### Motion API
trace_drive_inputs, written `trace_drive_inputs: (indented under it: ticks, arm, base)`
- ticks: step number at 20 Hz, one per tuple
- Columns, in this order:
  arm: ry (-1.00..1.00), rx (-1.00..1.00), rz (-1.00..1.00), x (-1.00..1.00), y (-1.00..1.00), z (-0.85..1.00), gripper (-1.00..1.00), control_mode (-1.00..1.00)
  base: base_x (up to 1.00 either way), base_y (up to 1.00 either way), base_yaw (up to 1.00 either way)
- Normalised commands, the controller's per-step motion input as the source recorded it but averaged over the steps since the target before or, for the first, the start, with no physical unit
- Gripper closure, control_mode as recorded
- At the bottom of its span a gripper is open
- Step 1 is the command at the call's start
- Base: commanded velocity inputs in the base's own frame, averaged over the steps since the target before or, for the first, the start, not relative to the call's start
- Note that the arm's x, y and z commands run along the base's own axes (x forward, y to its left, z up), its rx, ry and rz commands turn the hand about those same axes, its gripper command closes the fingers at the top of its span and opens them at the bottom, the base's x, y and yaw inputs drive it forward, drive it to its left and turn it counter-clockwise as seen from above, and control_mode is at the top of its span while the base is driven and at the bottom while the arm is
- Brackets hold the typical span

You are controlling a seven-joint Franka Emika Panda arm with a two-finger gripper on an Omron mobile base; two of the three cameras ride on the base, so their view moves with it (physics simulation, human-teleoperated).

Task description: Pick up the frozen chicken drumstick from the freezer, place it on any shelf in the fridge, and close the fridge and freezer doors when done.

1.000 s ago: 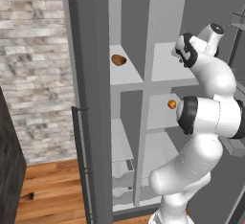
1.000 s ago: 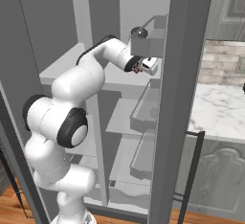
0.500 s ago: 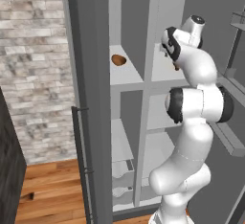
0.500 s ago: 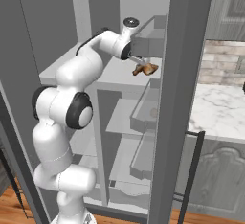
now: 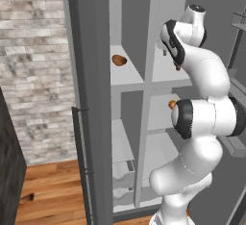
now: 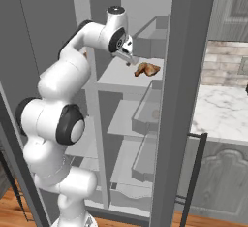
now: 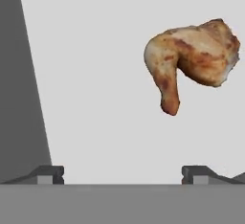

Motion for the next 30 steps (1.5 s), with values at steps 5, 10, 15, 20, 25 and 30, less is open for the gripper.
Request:
trace_drive_inputs:
  ticks: [5, 10, 15, 20, 25, 30]
  arm:
    - [0.00, 0.00, -0.09, -1.00, 0.18, 0.00, -1.00, -1.00]
    - [0.02, 0.00, -0.06, -1.00, 0.27, 0.00, -1.00, -1.00]
    - [0.17, 0.00, 0.01, -1.00, 0.36, 0.00, -1.00, -1.00]
    - [0.24, -0.04, 0.20, -1.00, 0.33, -0.01, -1.00, -1.00]
    - [0.15, -0.13, 0.38, -0.31, 0.30, 0.00, -1.00, -1.00]
    - [0.02, -0.11, 0.43, 0.00, 0.02, -0.04, -1.00, -1.00]
  base:
    - [0.00, 0.00, 0.00]
    - [0.00, 0.00, 0.00]
    - [0.00, 0.00, 0.00]
    - [0.00, 0.00, 0.00]
    - [0.00, 0.00, 0.00]
    - [0.00, 0.00, 0.00]
